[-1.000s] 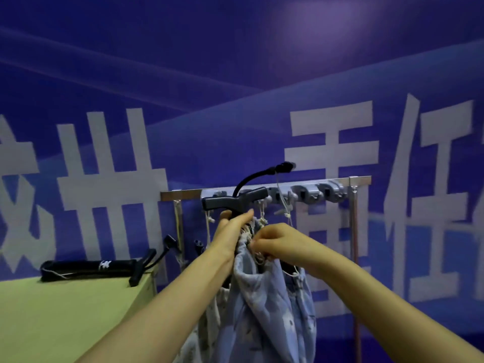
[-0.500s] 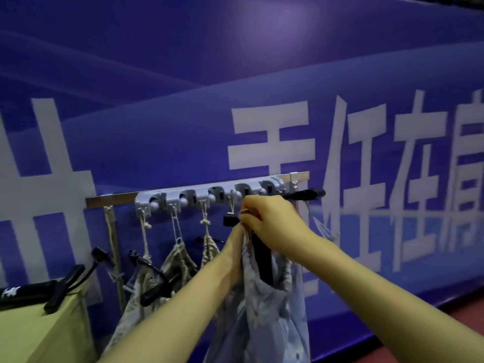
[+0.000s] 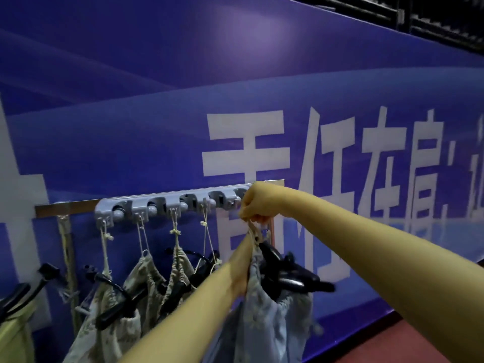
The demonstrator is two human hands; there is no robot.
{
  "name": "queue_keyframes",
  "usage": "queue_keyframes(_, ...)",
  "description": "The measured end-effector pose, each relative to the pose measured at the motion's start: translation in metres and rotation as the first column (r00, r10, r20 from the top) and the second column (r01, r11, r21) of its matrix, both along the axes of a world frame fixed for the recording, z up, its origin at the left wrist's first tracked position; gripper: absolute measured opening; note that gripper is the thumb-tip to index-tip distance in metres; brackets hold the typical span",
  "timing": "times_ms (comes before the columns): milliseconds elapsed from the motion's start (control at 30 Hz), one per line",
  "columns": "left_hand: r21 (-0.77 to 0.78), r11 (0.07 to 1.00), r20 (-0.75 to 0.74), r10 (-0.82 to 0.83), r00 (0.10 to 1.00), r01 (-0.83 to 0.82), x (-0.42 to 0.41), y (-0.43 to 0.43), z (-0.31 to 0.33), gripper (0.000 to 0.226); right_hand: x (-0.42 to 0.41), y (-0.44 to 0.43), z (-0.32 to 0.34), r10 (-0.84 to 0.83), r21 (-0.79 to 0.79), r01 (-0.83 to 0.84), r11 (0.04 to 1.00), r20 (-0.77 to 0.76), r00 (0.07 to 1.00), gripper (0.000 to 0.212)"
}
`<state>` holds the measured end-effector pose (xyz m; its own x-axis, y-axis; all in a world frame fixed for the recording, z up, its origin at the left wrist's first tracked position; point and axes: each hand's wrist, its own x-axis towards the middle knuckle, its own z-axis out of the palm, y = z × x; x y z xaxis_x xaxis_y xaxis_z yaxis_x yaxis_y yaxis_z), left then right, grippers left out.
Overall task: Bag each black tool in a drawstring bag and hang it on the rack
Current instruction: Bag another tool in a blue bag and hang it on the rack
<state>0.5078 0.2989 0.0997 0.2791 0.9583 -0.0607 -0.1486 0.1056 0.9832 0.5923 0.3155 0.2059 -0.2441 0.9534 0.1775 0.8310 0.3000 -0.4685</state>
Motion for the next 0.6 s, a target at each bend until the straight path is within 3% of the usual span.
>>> queue_keyframes(133,-0.167,0.983,0.073,-0.07,0.995,0.081,-0.007,0.033,0.014,0.076,0.004,0.014,-0.005,-0.021,0.02,0.026,0.999,-0.205,0.979,0.016)
queue_keyframes(233,-0.098,0.995,0.087,-0.024,0.996,0.032,-0.009,0.047,0.019,0.082,0.003,0.029,-0.014,-0.026,0.024,0.036,0.999,-0.344,0.938,0.021)
queue_keyframes(467,0.266,0.958,-0.07,0.127,0.989,-0.104,-0.01,0.078,0.011,0.03,0.002,0.072,-0.048,-0.064,0.017,0.097,0.995,-0.64,0.766,0.025)
queue_keyframes(600,0.316,0.938,-0.085,0.18,0.98,-0.145,-0.005,0.092,0.008,0.02,0.002,0.096,-0.057,-0.074,0.112,0.188,0.976,-0.639,0.765,0.031)
